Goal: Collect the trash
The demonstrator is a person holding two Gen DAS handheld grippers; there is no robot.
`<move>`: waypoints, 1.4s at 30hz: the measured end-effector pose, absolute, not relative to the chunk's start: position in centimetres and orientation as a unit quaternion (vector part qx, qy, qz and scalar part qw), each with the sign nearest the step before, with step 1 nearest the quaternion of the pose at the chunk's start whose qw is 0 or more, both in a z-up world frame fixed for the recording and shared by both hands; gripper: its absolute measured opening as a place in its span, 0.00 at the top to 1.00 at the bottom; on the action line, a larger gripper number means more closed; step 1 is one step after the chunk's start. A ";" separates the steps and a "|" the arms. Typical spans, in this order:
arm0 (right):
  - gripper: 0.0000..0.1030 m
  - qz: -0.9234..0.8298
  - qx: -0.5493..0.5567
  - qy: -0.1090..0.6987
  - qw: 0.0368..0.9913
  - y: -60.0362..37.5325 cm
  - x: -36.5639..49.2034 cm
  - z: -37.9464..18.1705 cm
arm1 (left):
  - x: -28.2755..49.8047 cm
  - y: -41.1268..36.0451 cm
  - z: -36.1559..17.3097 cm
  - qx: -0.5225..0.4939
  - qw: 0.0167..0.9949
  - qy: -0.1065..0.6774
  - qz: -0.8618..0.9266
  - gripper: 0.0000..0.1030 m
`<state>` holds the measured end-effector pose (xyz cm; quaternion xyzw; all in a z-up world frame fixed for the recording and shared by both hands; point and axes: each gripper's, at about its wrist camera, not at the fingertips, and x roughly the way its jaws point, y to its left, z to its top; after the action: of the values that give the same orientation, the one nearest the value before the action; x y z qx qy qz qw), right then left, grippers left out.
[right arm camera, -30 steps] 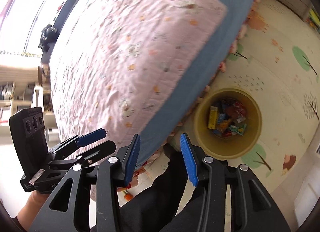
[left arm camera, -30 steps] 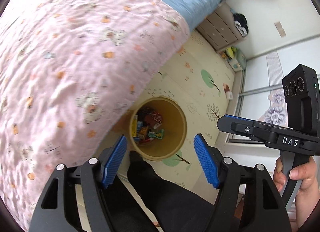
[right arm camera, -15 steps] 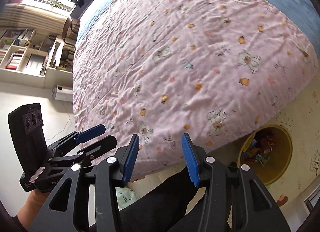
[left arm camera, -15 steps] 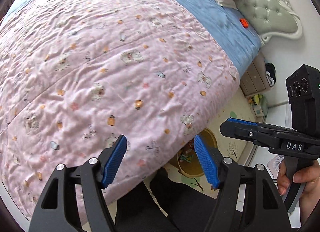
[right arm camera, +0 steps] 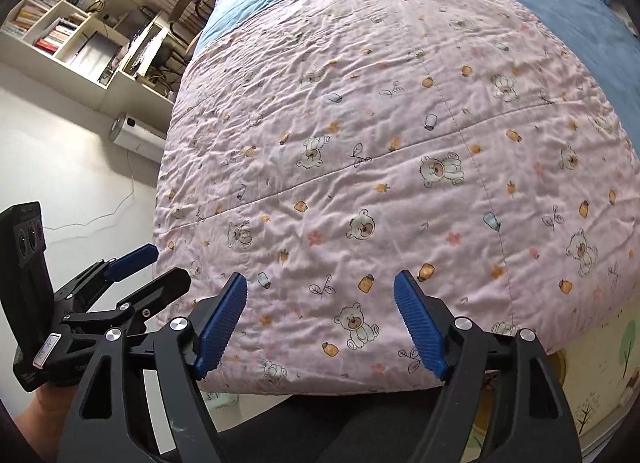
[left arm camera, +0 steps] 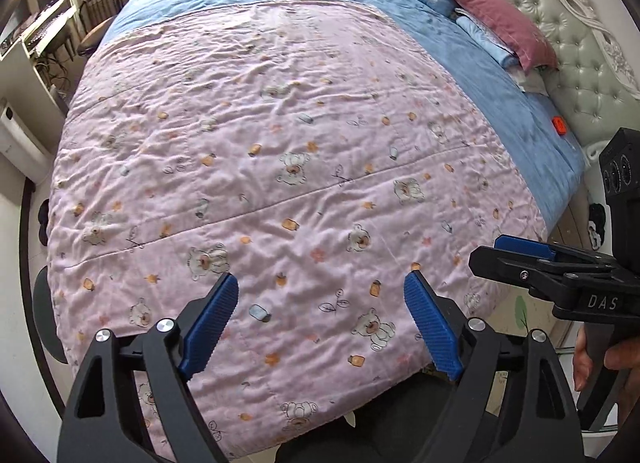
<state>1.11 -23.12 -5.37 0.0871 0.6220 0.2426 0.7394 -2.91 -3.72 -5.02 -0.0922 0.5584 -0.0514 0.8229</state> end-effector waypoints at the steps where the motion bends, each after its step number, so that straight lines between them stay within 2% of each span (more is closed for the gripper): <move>1: 0.25 0.245 0.080 0.619 0.742 -22.8 1.3 -5.2 | -2.9 -3.5 -4.8 -0.093 0.824 0.557 -0.046 0.17; 6: 0.21 0.258 0.046 0.607 0.750 -22.0 2.2 -4.3 | -2.8 -3.2 -4.4 -0.102 0.825 0.556 -0.023 0.16; 12: 0.15 0.260 0.023 0.599 0.757 -22.8 3.4 -3.2 | -2.4 -4.4 -3.5 -0.129 0.825 0.550 -0.015 0.09; 21: 0.15 0.261 0.009 0.600 0.756 -24.1 4.8 -3.4 | -1.6 -5.5 -3.6 -0.172 0.821 0.544 0.005 0.04; 37: 0.15 0.275 0.012 0.606 0.746 -24.2 5.3 -3.7 | -1.3 -5.0 -4.0 -0.220 0.810 0.542 0.026 0.04; 42: 0.15 0.279 0.012 0.612 0.740 -23.9 5.2 -4.1 | -1.4 -5.1 -3.6 -0.203 0.818 0.538 0.035 0.04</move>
<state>5.23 -23.89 -4.05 0.0116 0.6116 0.2786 0.7404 -1.45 -5.11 -3.63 -0.2028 0.5377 0.0350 0.8176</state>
